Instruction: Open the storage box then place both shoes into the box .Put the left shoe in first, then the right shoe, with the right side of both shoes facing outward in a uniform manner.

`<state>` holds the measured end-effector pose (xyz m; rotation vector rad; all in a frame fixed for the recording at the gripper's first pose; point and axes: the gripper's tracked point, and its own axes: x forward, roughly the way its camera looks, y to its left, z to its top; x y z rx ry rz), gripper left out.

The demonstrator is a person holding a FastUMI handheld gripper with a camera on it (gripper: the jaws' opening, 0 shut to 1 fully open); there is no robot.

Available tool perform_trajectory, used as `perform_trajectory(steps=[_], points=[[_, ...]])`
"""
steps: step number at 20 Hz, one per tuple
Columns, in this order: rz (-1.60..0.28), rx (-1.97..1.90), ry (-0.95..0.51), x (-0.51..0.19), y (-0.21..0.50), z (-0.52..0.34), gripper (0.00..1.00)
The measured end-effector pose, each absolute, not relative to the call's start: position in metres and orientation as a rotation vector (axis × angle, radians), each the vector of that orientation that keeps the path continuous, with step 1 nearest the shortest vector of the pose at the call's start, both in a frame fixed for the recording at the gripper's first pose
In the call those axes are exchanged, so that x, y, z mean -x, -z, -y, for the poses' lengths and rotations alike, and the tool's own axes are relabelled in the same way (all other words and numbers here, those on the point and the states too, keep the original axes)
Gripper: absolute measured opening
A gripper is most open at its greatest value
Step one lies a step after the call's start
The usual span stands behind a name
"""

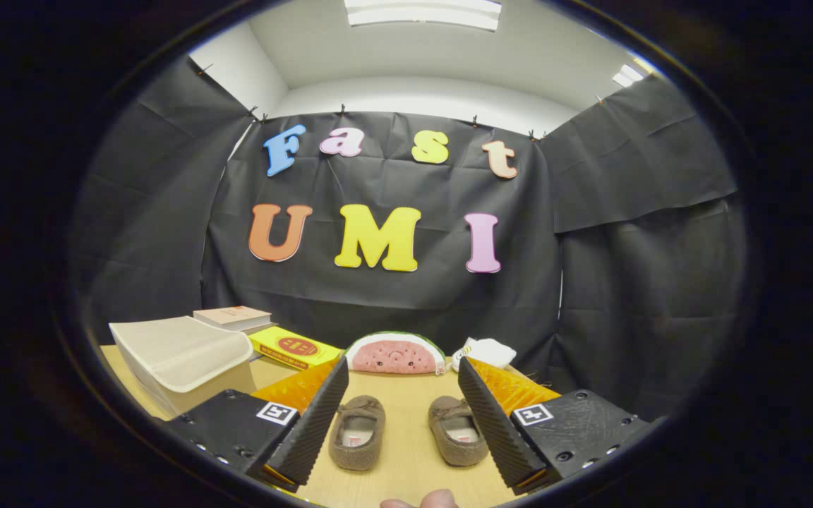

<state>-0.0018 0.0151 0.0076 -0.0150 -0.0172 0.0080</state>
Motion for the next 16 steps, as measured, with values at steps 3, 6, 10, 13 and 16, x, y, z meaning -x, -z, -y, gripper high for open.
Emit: perform_trajectory(steps=[3,6,10,13,16], points=[[0.023,0.014,-0.009,0.003,-0.011,-0.016,0.95],[0.02,0.007,-0.017,0.004,-0.011,-0.021,0.95],[0.012,0.011,-0.034,0.003,-0.007,-0.026,0.95],[0.001,-0.001,-0.043,0.002,-0.003,-0.028,0.95],[-0.012,-0.009,-0.061,-0.002,0.004,-0.036,0.95]])
